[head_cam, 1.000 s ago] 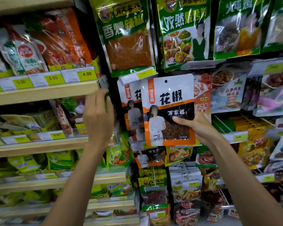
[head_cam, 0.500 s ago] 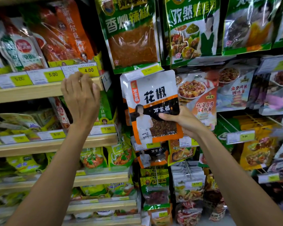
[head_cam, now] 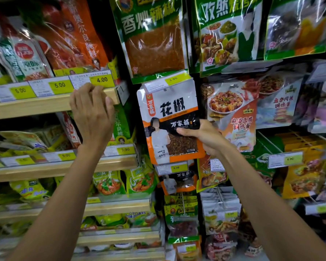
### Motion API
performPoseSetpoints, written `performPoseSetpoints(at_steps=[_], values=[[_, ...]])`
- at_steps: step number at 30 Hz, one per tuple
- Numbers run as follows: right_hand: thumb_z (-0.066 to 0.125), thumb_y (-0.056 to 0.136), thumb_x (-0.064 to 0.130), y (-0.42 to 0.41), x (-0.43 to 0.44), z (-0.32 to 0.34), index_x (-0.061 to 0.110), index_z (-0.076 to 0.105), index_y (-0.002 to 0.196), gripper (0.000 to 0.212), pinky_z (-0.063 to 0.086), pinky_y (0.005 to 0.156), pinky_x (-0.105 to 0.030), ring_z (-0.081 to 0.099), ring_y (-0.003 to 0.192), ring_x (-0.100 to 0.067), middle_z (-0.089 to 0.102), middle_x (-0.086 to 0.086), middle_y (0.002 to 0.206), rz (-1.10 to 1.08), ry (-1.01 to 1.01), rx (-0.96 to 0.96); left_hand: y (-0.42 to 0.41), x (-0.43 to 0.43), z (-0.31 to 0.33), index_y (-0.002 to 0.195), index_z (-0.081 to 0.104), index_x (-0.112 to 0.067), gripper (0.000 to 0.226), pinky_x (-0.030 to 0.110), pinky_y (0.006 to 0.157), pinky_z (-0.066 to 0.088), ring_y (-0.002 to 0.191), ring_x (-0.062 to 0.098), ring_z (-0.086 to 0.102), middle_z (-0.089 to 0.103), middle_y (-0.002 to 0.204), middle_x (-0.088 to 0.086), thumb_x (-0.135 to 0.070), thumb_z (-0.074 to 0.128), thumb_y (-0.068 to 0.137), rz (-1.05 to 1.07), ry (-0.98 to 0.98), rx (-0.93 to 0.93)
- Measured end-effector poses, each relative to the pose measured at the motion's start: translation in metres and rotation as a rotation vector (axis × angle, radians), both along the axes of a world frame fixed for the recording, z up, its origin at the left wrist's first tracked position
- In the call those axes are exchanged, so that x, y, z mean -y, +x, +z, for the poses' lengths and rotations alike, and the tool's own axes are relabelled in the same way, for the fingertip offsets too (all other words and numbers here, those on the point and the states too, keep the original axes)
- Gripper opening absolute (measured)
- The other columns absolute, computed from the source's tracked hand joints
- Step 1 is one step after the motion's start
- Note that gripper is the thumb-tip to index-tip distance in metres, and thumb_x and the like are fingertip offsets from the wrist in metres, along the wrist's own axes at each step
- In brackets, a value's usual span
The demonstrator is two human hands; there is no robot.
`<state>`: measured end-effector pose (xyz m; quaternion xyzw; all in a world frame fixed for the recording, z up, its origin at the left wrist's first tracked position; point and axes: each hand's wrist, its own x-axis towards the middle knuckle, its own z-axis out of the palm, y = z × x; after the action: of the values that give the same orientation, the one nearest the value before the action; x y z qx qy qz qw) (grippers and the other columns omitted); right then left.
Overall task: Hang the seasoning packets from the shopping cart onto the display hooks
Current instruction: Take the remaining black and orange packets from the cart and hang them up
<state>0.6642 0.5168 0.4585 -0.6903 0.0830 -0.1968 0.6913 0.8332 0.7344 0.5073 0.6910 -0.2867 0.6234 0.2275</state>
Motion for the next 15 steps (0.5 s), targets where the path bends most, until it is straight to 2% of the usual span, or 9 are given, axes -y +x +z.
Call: performPoseSetpoints(at_steps=[4,6,9,11,13,15], values=[[0.082,0.059,0.029,0.000,0.003,0.000,0.017,0.066,0.101,0.047,0.045,0.105,-0.046,0.065,0.108,-0.019,0.074,0.001,0.100,-0.006,0.012,-0.017,0.000,-0.002,0.000,0.112,0.056,0.001,0.027,0.049,0.099,0.036,0.108,0.033,0.042,0.055,0.111,0.026,-0.019,0.040,0.100,-0.011,0.015,-0.004],[0.082,0.068,0.023,0.004,0.005,0.000,0.013,0.066,0.105,0.041,0.044,0.105,-0.043,0.064,0.109,-0.019,0.073,-0.001,0.103,-0.016,-0.008,-0.029,-0.001,-0.002,0.000,0.111,0.056,0.001,0.027,0.049,0.098,0.036,0.108,0.034,0.043,0.056,0.111,0.026,-0.018,0.041,0.100,-0.011,0.014,-0.007],[0.080,0.076,0.020,0.014,0.007,0.001,0.007,0.059,0.123,0.053,0.041,0.107,-0.037,0.055,0.123,-0.021,0.066,-0.005,0.122,-0.081,-0.041,-0.049,-0.002,-0.001,0.000,0.111,0.056,0.001,0.027,0.050,0.098,0.036,0.108,0.033,0.042,0.055,0.111,0.026,-0.018,0.041,0.100,-0.014,0.018,-0.017],[0.078,0.079,0.020,0.019,0.008,0.002,0.005,0.051,0.133,0.062,0.038,0.111,-0.042,0.051,0.127,-0.023,0.059,-0.009,0.133,-0.124,-0.072,-0.042,-0.003,-0.002,0.000,0.111,0.056,0.001,0.027,0.049,0.098,0.036,0.108,0.032,0.041,0.055,0.111,0.026,-0.018,0.041,0.100,-0.018,0.022,-0.022],[0.076,0.081,0.019,0.021,0.008,0.001,0.006,0.049,0.136,0.063,0.037,0.111,-0.043,0.050,0.129,-0.024,0.056,-0.009,0.136,-0.158,-0.098,-0.030,-0.004,-0.003,0.001,0.112,0.056,0.001,0.027,0.049,0.098,0.035,0.107,0.033,0.042,0.055,0.111,0.026,-0.018,0.041,0.100,-0.020,0.031,-0.032],[0.076,0.082,0.020,0.020,0.005,-0.002,0.006,0.054,0.131,0.056,0.043,0.106,-0.037,0.053,0.125,-0.022,0.060,-0.007,0.131,-0.202,-0.127,-0.027,-0.006,-0.004,0.002,0.112,0.056,0.001,0.028,0.049,0.097,0.037,0.107,0.033,0.042,0.055,0.112,0.026,-0.019,0.041,0.100,-0.025,0.042,-0.043]])
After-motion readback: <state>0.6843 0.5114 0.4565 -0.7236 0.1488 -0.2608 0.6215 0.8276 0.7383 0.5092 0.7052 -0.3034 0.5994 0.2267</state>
